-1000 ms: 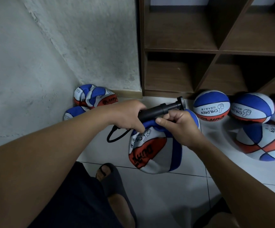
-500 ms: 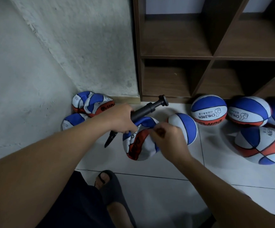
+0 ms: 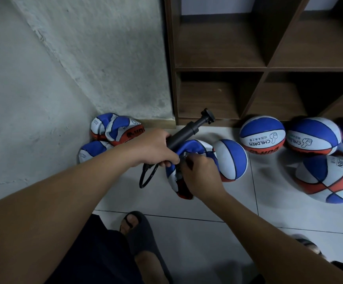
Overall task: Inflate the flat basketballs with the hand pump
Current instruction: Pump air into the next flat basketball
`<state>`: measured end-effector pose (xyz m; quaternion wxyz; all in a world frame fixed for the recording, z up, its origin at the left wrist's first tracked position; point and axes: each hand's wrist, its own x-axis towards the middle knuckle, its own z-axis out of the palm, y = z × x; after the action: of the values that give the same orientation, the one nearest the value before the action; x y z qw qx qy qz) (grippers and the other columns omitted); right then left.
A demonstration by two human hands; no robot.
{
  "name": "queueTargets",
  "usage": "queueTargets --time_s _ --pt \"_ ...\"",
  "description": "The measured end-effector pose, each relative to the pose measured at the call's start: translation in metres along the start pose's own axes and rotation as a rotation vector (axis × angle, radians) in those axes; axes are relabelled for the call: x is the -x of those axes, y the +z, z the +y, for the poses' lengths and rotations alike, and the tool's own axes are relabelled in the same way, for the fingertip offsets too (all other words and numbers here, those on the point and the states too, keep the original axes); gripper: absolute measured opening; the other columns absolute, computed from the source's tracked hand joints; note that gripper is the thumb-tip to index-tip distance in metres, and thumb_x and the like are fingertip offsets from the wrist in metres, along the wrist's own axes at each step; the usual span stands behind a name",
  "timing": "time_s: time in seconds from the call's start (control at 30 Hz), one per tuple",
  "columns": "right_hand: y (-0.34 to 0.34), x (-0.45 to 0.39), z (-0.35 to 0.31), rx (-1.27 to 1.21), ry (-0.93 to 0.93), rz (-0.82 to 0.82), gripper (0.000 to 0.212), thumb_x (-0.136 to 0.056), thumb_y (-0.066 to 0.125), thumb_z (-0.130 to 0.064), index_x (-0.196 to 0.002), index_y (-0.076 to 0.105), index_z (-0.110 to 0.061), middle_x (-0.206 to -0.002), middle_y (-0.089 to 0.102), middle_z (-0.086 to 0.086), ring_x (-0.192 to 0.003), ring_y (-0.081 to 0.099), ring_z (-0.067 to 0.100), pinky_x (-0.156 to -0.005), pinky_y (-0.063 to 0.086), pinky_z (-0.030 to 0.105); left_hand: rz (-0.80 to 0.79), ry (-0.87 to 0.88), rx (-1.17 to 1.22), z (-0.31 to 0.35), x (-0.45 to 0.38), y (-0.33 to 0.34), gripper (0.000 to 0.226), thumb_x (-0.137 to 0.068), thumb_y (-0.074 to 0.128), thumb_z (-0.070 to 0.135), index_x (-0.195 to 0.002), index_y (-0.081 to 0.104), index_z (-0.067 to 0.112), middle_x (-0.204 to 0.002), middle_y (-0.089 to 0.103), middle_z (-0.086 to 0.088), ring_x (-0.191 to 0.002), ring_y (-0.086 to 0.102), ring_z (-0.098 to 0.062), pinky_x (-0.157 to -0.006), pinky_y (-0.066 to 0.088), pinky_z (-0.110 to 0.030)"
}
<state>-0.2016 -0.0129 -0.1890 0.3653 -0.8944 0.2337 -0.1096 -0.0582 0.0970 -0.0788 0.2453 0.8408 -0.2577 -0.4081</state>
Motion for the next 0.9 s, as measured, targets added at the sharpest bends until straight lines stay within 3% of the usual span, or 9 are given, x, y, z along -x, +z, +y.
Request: queueTargets --time_s 0.1,0.23,0.3,0.37,0.43,0.63,0.77,0.83,0.9 --pt "-0.001 -0.002 0.008 -0.092 -0.042 0.004 0.029 -0.098 0.065 -0.008 -0.071 0.058 -0.016 -0.058 0.054 -0.009 -0.053 0.052 0.013 -0.049 0.034 0.02 -0.006 -0.001 0.037 -0.005 -0.001 -0.003 0.031 -0.082 0.089 0.014 -0.108 0.073 0.015 -0.082 0.081 -0.007 -0.076 0.08 -0.021 -0.076 0.065 -0.038" --pt "-0.014 0.001 0.009 -0.287 -0.084 -0.031 0.035 -0.102 0.067 -0.01 -0.07 0.054 -0.019 -0.06 0.051 -0.009 -0.056 0.049 0.013 -0.054 0.037 0.023 -0.007 -0.002 0.057 -0.007 0.0 -0.008 0.028 -0.083 0.089 0.015 -0.106 0.074 0.015 -0.078 0.08 -0.007 -0.064 0.072 -0.012 -0.064 0.057 -0.028" --pt "-0.022 0.003 0.006 -0.387 -0.098 -0.1 0.039 -0.104 0.066 -0.014 -0.07 0.049 -0.016 -0.063 0.047 -0.004 -0.059 0.044 0.011 -0.057 0.038 0.028 0.024 -0.013 0.066 -0.009 0.0 -0.015 0.029 -0.082 0.089 0.016 -0.106 0.073 0.013 -0.075 0.078 -0.006 -0.063 0.07 -0.014 -0.06 0.055 -0.026" --pt "-0.029 0.004 0.003 -0.493 -0.112 -0.159 0.041 -0.106 0.065 -0.017 -0.07 0.047 -0.008 -0.067 0.046 0.008 -0.064 0.044 0.028 -0.059 0.04 0.039 0.046 -0.038 0.093 -0.013 0.0 -0.023 0.034 -0.082 0.092 0.017 -0.108 0.071 0.012 -0.074 0.077 -0.006 -0.061 0.068 -0.013 -0.056 0.054 -0.024" --pt "-0.032 0.005 0.003 -0.549 -0.122 -0.182 0.042 -0.108 0.065 -0.018 -0.071 0.047 -0.005 -0.07 0.047 0.013 -0.066 0.045 0.033 -0.061 0.041 0.042 0.015 -0.041 0.107 -0.014 0.001 -0.028 0.039 -0.082 0.094 0.02 -0.11 0.069 0.011 -0.077 0.078 -0.006 -0.062 0.068 -0.012 -0.058 0.054 -0.023" --pt "-0.025 0.009 0.015 -0.424 -0.102 -0.133 0.029 -0.106 0.068 -0.031 -0.079 0.066 -0.02 -0.072 0.061 -0.003 -0.069 0.059 0.018 -0.067 0.052 0.046 0.01 0.003 -0.041 -0.015 0.002 -0.024 0.038 -0.081 0.094 0.035 -0.107 0.071 0.019 -0.08 0.081 -0.003 -0.074 0.078 -0.018 -0.074 0.062 -0.038" --pt "-0.024 0.004 0.027 -0.248 -0.082 0.113 0.021 -0.097 0.076 -0.045 -0.088 0.066 -0.028 -0.082 0.064 -0.011 -0.078 0.062 0.015 -0.07 0.054 0.045 0.038 0.016 -0.147 -0.021 -0.001 -0.025 0.035 -0.082 0.093 0.037 -0.104 0.069 0.026 -0.077 0.08 0.0 -0.075 0.08 -0.018 -0.075 0.065 -0.041" --pt "-0.03 -0.003 0.036 -0.173 0.013 0.137 0.037 -0.088 0.082 -0.054 -0.107 0.063 -0.029 -0.103 0.062 -0.012 -0.096 0.06 0.013 -0.082 0.056 0.038 0.024 0.031 -0.188 -0.023 -0.001 -0.026 0.033 -0.083 0.093 0.035 -0.103 0.069 0.026 -0.075 0.079 0.001 -0.069 0.078 -0.013 -0.066 0.061 -0.033" --pt "-0.037 -0.008 0.042 -0.213 0.069 -0.117 0.077 -0.079 0.083 -0.069 -0.142 0.054 -0.035 -0.135 0.056 -0.015 -0.124 0.055 0.006 -0.101 0.052 0.031 -0.007 0.044 -0.21 -0.024 0.0 -0.026 0.032 -0.084 0.093 0.034 -0.102 0.067 0.025 -0.075 0.079 0.001 -0.065 0.075 -0.011 -0.06 0.057 -0.03"
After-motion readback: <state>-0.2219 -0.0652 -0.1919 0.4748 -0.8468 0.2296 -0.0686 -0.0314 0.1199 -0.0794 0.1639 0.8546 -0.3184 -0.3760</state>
